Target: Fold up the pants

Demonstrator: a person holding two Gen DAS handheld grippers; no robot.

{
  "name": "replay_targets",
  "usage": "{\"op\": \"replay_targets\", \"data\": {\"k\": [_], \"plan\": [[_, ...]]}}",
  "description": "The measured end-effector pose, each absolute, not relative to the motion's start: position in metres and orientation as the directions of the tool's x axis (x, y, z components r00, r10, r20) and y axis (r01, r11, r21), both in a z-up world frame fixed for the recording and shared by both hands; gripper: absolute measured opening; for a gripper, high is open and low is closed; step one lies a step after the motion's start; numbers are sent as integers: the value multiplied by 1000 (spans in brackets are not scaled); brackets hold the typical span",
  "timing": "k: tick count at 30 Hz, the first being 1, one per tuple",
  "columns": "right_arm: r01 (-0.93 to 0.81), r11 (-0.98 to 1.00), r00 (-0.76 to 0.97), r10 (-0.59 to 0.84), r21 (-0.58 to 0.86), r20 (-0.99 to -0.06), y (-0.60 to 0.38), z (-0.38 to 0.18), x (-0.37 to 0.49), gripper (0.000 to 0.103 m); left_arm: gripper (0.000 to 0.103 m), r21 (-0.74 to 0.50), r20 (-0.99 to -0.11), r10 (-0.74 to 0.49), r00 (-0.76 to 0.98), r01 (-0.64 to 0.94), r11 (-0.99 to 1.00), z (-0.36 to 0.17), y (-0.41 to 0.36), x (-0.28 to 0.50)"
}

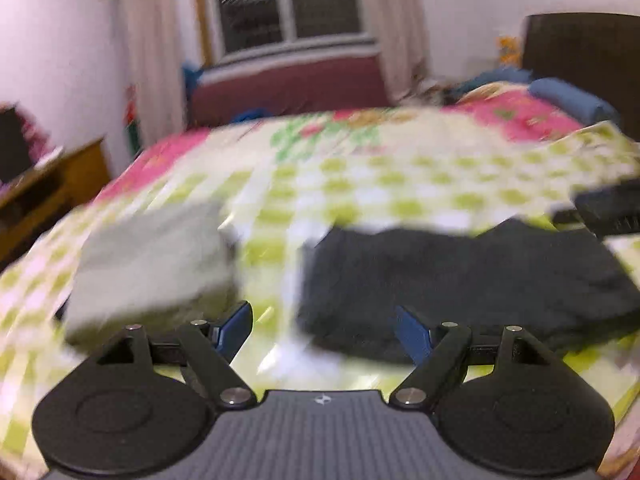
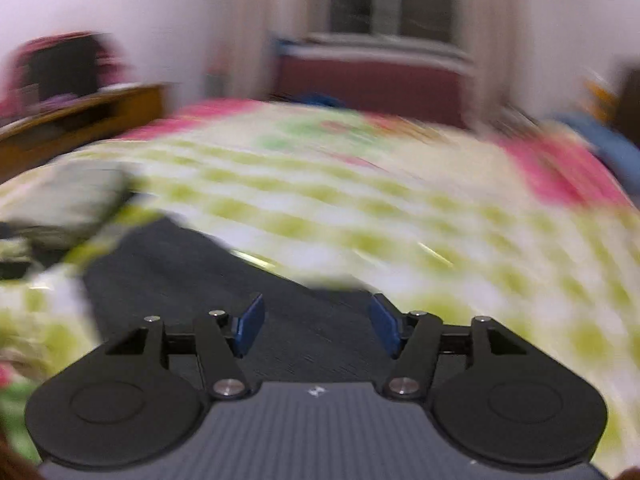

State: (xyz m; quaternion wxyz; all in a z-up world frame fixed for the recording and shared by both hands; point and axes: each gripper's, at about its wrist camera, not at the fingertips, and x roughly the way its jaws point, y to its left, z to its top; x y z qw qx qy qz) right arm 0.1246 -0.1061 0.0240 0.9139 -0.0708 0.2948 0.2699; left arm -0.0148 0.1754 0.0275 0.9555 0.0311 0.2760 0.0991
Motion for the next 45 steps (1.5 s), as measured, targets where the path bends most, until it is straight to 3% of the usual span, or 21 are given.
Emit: {"op": "replay_targets", "data": {"k": [3, 6, 10, 12, 14, 19, 21, 23, 34, 40, 45], "plan": [[-335, 924, 660, 368, 181, -655, -171, 1, 146, 61, 92, 113, -499, 94, 861, -44, 993, 23, 146, 27], [-269, 903, 617, 429, 336, -659, -197, -20, 154, 61, 92, 43, -523, -26, 852, 56, 998, 10, 125, 76], [-181, 845, 523, 516, 504, -678, -203, -55, 163, 62, 92, 142, -613, 47, 788, 52, 988, -22, 110, 128], [-200, 845, 525, 520, 497, -673, -201, -62, 160, 62, 93, 155, -695, 96, 713, 18, 988, -48, 116, 146], [-210, 821, 515, 555, 532, -653, -206, -58, 159, 62, 93, 131, -690, 90, 718, 1, 991, -59, 121, 144], [-180, 771, 489, 609, 611, -624, -222, -71, 163, 62, 94, 179, -652, 205, 730, -115, 977, -40, 112, 134], [-175, 761, 481, 620, 625, -620, -222, -72, 164, 62, 98, 203, -694, 257, 673, -160, 966, -48, 119, 135], [-182, 740, 479, 642, 648, -599, -222, -71, 163, 62, 102, 160, -710, 246, 660, -188, 969, -58, 128, 129], [-41, 571, 502, 721, 820, -477, -254, -85, 164, 61, 102, 131, -660, 220, 719, -178, 975, -57, 121, 112], [-61, 607, 505, 704, 792, -500, -250, -76, 160, 61, 102, 69, -656, 175, 734, -173, 982, -56, 128, 109], [-126, 704, 443, 670, 699, -595, -236, -72, 167, 59, 102, 58, -645, 163, 747, -165, 985, -55, 127, 107]]}}
